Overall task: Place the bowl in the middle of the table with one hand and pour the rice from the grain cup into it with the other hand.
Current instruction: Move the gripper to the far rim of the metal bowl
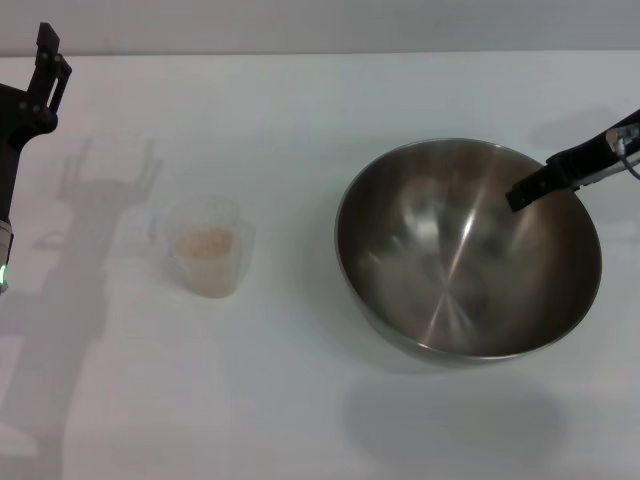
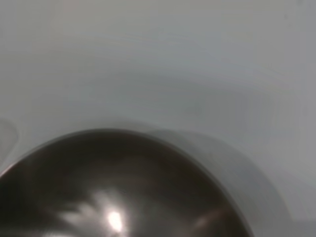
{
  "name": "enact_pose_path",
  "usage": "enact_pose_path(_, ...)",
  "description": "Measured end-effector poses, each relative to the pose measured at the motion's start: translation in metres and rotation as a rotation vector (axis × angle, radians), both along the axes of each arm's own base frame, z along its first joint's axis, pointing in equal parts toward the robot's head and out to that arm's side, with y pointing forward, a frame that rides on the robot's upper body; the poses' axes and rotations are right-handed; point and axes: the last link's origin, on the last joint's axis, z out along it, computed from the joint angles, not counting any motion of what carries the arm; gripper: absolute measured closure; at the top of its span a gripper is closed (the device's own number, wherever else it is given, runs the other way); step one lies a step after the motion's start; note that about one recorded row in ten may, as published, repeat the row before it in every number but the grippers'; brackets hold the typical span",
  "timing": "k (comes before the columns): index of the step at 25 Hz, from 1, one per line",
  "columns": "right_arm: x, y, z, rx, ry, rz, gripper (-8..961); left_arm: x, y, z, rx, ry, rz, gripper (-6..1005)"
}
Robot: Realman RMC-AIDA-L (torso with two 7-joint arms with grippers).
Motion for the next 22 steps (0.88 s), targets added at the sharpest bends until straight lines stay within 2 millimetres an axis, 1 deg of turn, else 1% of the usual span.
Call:
enact_pose_path(10, 0.006, -0.003, -0.009, -0.043, -0.005, 0.012, 236, 0.001, -0.001, -0.001, -0.001, -0.008, -0.002, 183)
enact_pose_path(15, 0.006, -0.004, -0.009, -0.05, -0.01, 0.019, 427, 0.001, -0.001, -0.001, -0.002, -0.008, -0.001, 183)
enact_pose_path(20, 0.009, -0.005, -0.012, -0.054, -0.047, 0.023, 670, 0.001, -0.002, -0.002, -0.003, -0.01, 0.002, 184)
enact_pose_path(22, 0.01, -0.005, -0.012, -0.055, -0.055, 0.024, 782, 0.001, -0.002, -0.002, -0.003, -0.01, 0.002, 184)
